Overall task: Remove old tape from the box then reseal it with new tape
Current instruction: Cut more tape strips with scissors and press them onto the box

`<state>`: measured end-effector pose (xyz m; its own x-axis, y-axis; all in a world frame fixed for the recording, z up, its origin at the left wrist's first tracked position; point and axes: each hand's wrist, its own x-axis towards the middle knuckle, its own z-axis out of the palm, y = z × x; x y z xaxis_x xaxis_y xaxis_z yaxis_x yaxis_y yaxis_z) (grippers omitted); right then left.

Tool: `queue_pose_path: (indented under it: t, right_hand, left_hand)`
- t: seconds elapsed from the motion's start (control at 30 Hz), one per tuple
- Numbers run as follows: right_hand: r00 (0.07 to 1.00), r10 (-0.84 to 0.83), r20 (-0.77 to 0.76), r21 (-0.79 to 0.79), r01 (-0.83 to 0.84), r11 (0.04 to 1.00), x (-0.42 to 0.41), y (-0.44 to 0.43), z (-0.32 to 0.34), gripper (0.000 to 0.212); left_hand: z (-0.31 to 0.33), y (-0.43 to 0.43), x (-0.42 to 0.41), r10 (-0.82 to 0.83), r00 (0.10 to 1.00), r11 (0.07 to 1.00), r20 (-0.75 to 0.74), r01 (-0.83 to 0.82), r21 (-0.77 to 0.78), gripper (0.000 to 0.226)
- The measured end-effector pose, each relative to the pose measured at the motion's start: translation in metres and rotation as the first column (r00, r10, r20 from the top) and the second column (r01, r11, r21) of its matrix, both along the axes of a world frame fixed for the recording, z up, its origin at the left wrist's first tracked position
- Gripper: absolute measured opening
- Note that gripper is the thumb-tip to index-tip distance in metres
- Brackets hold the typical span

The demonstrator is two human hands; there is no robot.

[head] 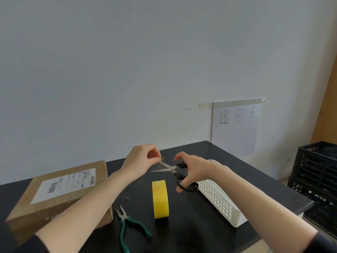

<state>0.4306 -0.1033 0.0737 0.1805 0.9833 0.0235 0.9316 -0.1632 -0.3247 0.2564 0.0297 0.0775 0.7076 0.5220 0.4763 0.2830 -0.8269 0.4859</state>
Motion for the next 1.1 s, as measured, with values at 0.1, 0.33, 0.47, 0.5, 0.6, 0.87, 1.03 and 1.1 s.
queue_pose_path:
  t: [0.1,0.33,0.47,0.5,0.6,0.87,1.03,1.1]
  right_hand:
    - [1.0,-0.006,-0.028,0.007,0.006,1.0,-0.002,0.003,-0.002,0.097]
    - [0.998,0.007,-0.07,-0.005,-0.007,1.0,-0.01,0.003,-0.001,0.095]
    - [0.997,0.057,0.051,-0.057,-0.054,0.997,-0.015,0.003,-0.004,0.096]
    - [0.998,0.063,0.025,-0.042,-0.062,0.997,-0.015,0.003,-0.007,0.096]
    - [0.992,0.043,-0.121,0.026,-0.04,0.999,-0.014,0.006,-0.012,0.093]
    - [0.942,-0.104,-0.319,0.022,0.116,0.993,-0.006,0.011,-0.024,0.064]
    - [0.924,-0.207,-0.323,0.021,0.225,0.974,-0.002,0.011,-0.037,0.049]
    - [0.909,-0.25,-0.333,0.046,0.28,0.959,-0.003,0.011,-0.042,0.043]
  left_hand:
    - [0.0,0.002,-0.001,0.01,1.0,1.0,0.0,-0.01,0.002,0.01]
    - [0.002,0.005,-0.006,0.05,0.999,0.998,0.009,-0.051,0.037,0.009]
    - [0.012,0.009,-0.008,0.124,0.981,0.992,0.152,-0.124,-0.013,0.008]
    - [0.017,0.011,-0.009,0.148,0.97,0.989,0.192,-0.144,-0.035,0.008]
    - [0.027,0.014,-0.014,0.156,0.964,0.988,0.214,-0.148,-0.051,0.011]
    - [0.016,0.019,-0.028,0.144,0.978,0.989,0.148,-0.137,-0.058,0.006]
    - [0.01,0.02,-0.033,0.164,0.98,0.986,0.112,-0.158,-0.061,0.007]
    - [0.008,0.021,-0.036,0.168,0.981,0.984,0.101,-0.162,-0.07,0.007]
